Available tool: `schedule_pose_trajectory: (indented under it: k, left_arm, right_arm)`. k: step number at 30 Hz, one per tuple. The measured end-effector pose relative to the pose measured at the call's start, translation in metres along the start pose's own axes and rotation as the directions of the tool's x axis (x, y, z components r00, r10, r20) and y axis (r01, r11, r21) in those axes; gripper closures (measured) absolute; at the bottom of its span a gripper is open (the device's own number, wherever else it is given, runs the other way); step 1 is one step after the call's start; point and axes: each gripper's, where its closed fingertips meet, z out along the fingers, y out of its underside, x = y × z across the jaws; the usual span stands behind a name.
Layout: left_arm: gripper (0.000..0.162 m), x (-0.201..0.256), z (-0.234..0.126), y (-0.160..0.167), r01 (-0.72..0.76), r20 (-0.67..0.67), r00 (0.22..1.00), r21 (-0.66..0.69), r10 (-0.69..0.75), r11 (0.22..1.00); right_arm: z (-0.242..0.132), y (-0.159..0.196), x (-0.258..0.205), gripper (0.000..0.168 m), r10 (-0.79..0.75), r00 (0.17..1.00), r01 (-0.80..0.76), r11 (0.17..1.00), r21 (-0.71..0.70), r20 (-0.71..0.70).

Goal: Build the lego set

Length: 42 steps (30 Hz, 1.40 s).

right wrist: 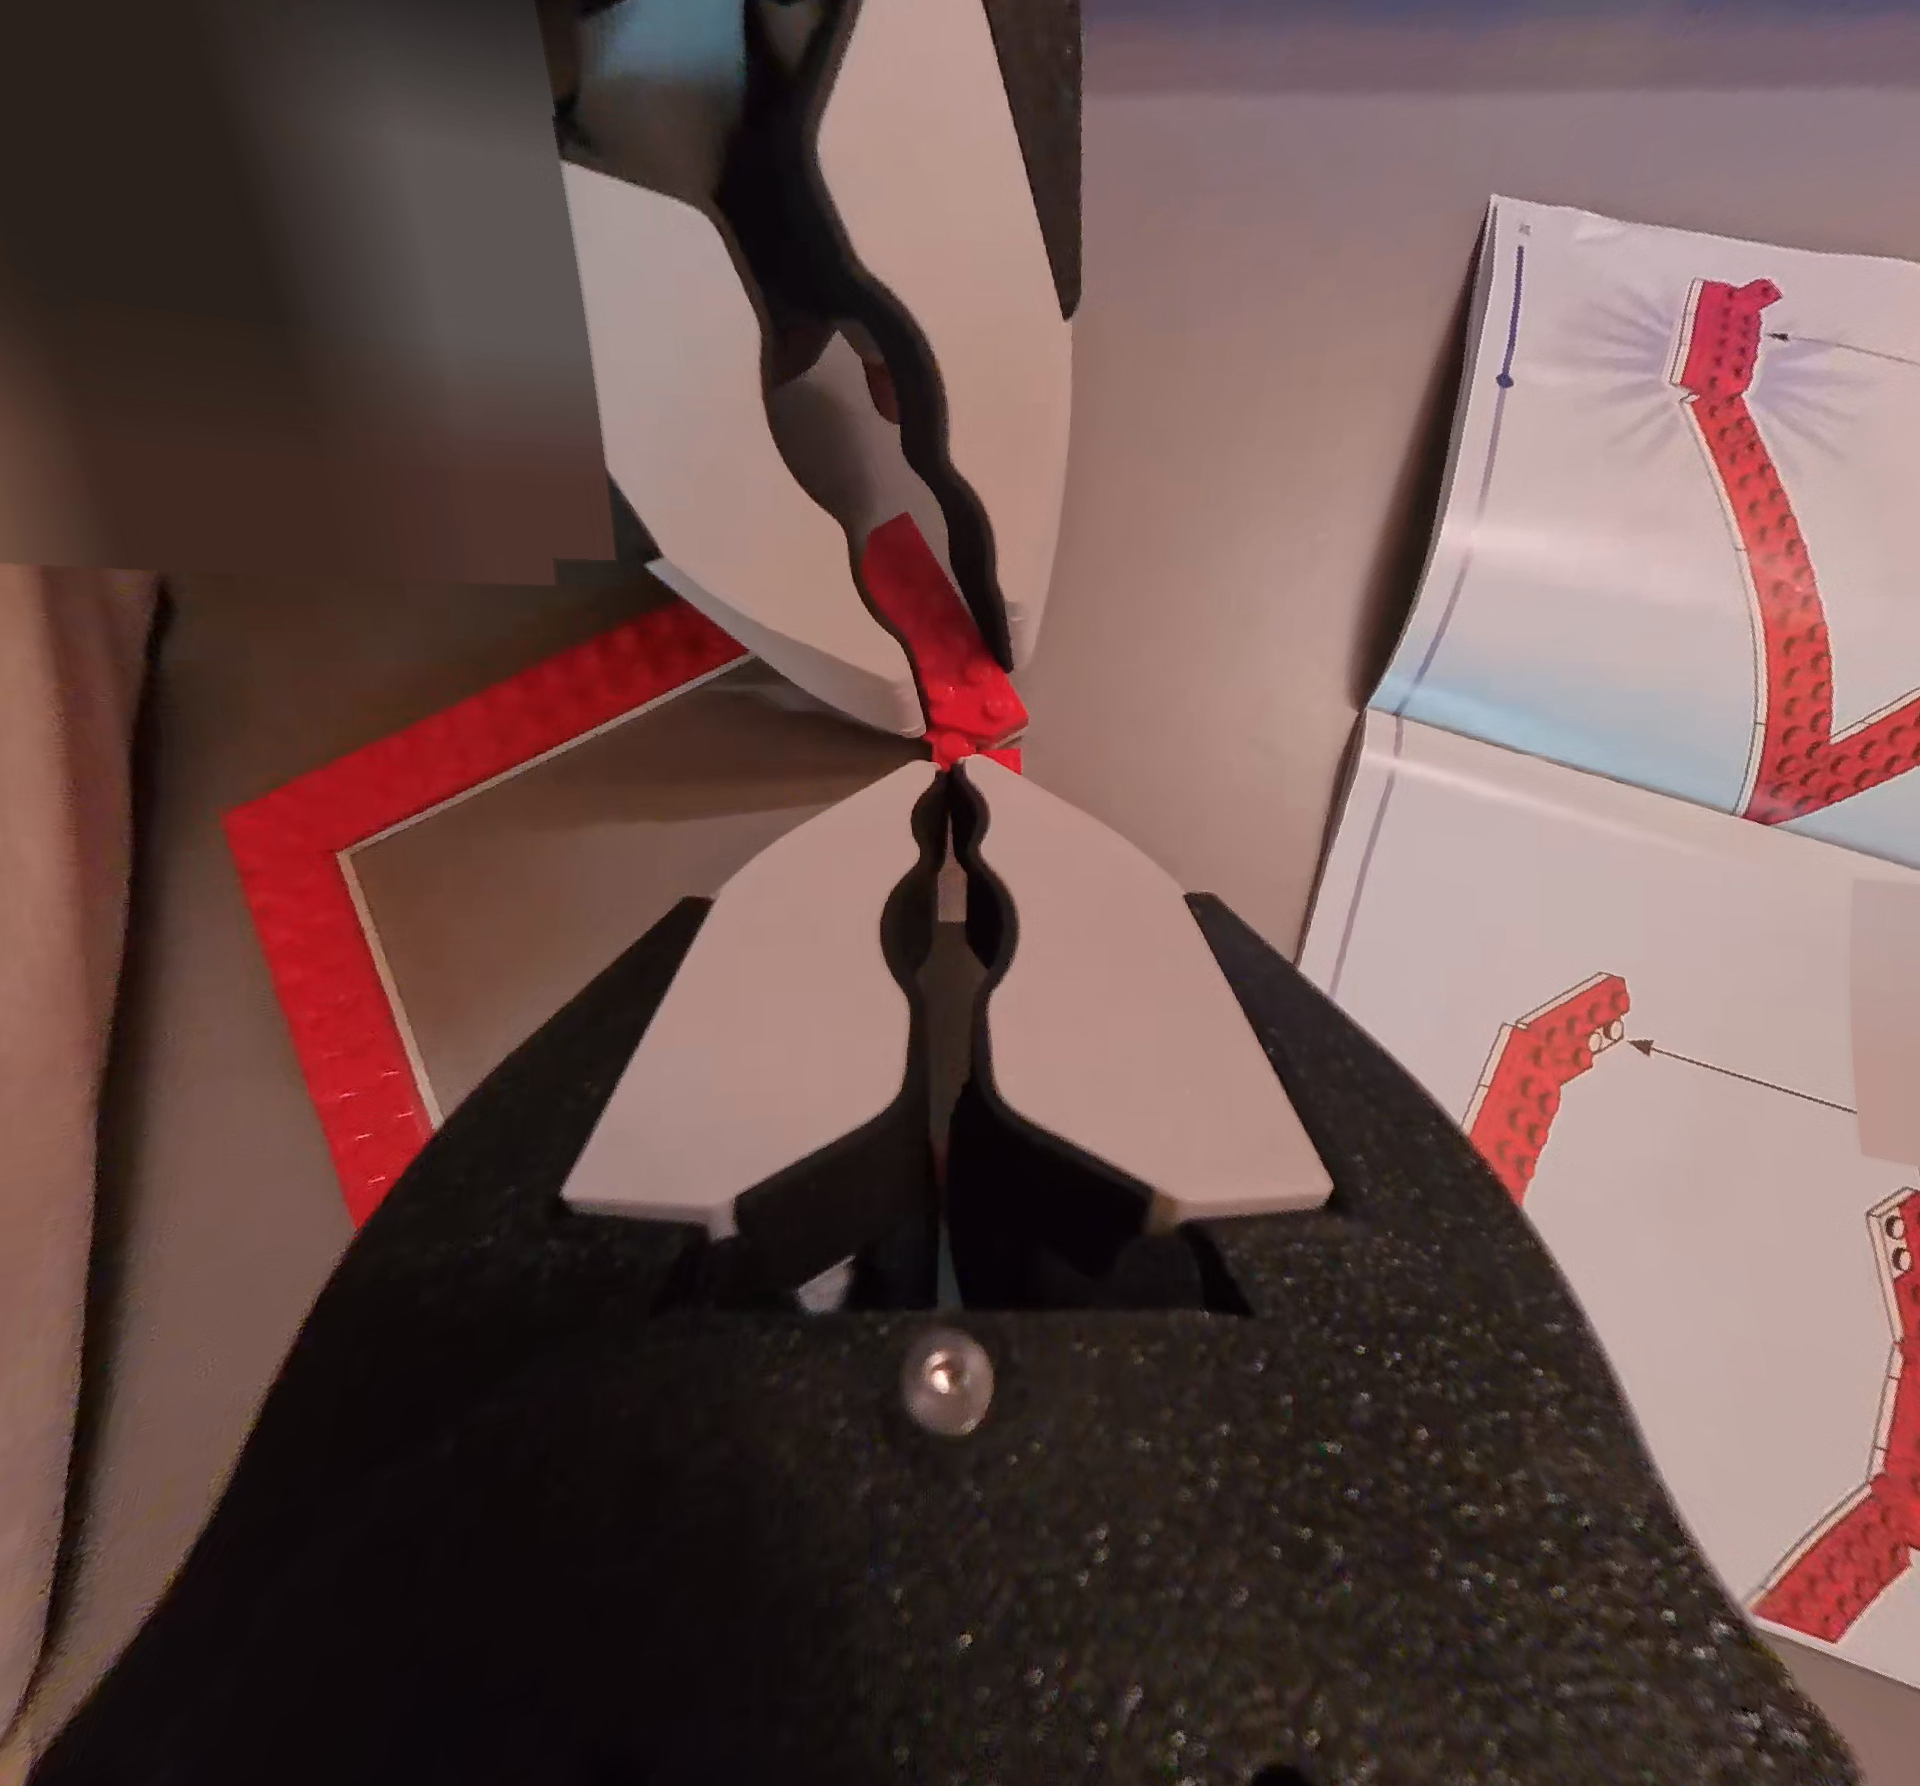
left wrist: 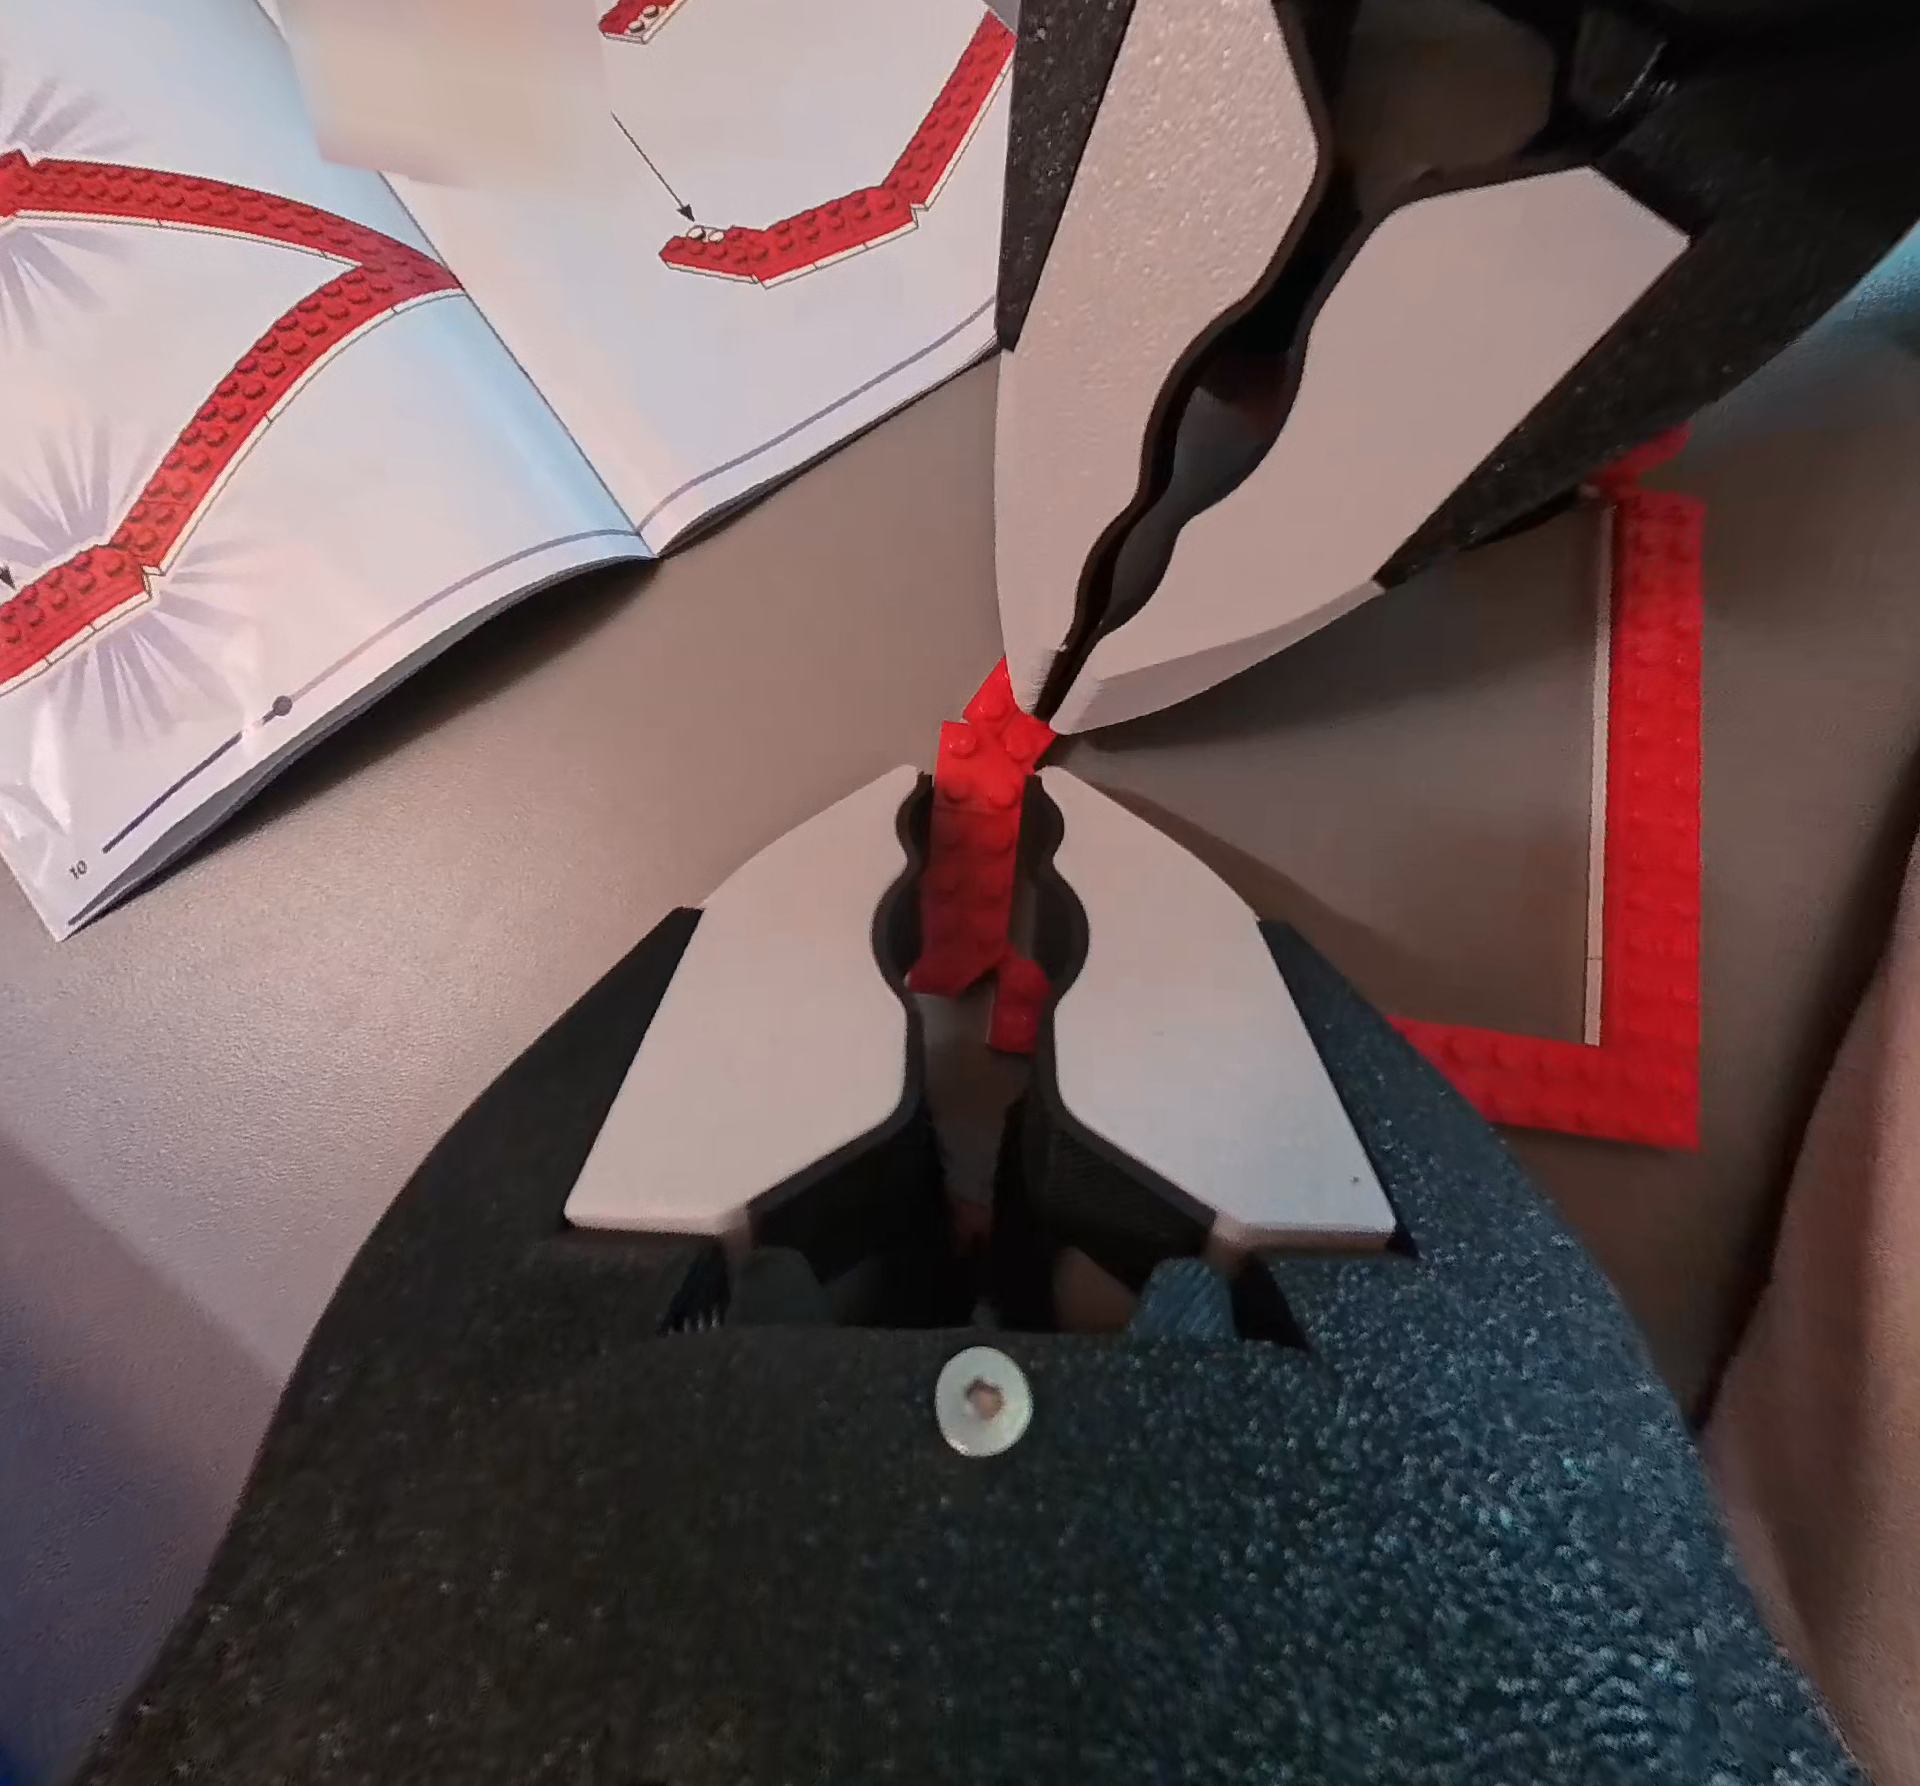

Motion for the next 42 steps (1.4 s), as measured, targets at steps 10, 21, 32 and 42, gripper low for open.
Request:
schedule_pose_trajectory:
  k: [10,21,32,42]
  left_arm:
    - [0.146,0.001,0.0,0.001,-0.021,0.023,1.0,0.02,0.02,1.0]
    - [0.145,0.003,0.001,-0.001,-0.027,-0.003,1.0,0.027,0.027,0.999]
    - [0.146,0.004,0.0,0.0,-0.038,0.003,0.999,0.012,0.038,0.999]
    - [0.146,0.004,-0.001,0.001,-0.045,0.038,0.998,-0.01,0.046,0.999]
  right_arm:
    - [0.0,0.001,0.0,0.168,0.018,0.998,-0.023,0.996,-0.082,-0.057]
    - [-0.015,0.016,0.006,0.131,0.095,0.995,-0.097,0.992,-0.074,-0.036]
    - [-0.005,0.018,0.003,0.152,-0.063,0.998,0.062,0.995,-0.084,-0.008]
    - [-0.003,0.017,0.003,0.153,-0.014,1.0,0.015,0.995,-0.102,0.007]
